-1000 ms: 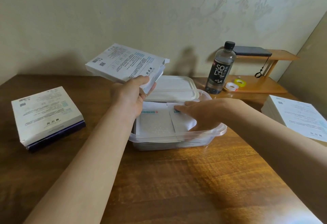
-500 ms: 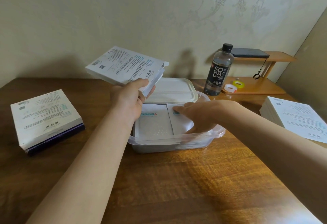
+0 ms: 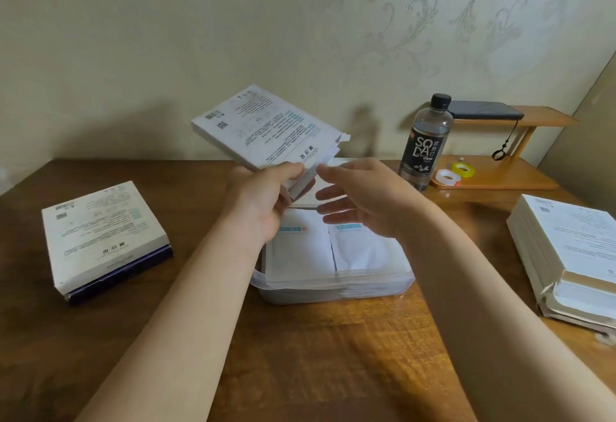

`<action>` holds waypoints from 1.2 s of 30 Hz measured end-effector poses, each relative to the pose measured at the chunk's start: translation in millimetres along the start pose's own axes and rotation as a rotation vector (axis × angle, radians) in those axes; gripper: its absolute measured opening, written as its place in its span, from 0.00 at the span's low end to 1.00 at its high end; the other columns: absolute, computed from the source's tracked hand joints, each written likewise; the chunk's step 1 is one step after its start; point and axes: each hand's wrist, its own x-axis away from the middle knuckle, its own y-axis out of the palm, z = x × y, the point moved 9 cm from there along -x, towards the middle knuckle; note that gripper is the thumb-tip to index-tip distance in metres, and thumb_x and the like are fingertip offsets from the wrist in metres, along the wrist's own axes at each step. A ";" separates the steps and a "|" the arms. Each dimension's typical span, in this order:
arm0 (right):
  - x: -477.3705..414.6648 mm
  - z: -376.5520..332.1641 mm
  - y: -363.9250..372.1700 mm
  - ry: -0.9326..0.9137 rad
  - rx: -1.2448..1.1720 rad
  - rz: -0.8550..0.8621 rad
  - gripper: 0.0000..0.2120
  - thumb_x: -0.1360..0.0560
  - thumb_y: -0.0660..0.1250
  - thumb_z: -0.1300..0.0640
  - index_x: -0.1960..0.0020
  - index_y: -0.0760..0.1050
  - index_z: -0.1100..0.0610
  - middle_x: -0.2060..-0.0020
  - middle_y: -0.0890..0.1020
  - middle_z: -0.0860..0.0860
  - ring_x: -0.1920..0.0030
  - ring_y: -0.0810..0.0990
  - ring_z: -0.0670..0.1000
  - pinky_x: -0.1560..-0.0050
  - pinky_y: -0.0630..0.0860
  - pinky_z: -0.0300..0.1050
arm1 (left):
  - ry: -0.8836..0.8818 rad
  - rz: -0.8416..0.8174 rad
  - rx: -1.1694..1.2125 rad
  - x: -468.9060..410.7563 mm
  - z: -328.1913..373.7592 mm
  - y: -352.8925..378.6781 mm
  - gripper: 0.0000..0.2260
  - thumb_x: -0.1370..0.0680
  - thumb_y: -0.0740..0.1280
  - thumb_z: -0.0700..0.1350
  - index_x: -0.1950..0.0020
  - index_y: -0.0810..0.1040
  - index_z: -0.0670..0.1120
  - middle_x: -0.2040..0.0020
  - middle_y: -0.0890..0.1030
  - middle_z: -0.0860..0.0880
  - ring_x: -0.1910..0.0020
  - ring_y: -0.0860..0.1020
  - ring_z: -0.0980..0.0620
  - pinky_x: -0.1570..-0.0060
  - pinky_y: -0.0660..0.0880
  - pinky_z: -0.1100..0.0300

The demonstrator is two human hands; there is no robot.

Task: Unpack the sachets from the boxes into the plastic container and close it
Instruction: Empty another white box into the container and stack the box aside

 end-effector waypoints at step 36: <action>3.4 -27.8 -22.2 -0.249 -0.379 0.072 0.11 0.28 0.67 0.77 0.58 0.80 0.63 0.60 0.83 0.58 0.60 0.81 0.57 0.49 0.80 0.55 | 0.205 0.314 0.140 -1.6 31.7 -50.6 0.16 0.26 0.70 0.27 0.51 0.79 0.49 0.55 0.86 0.50 0.63 0.85 0.52 0.52 0.84 0.51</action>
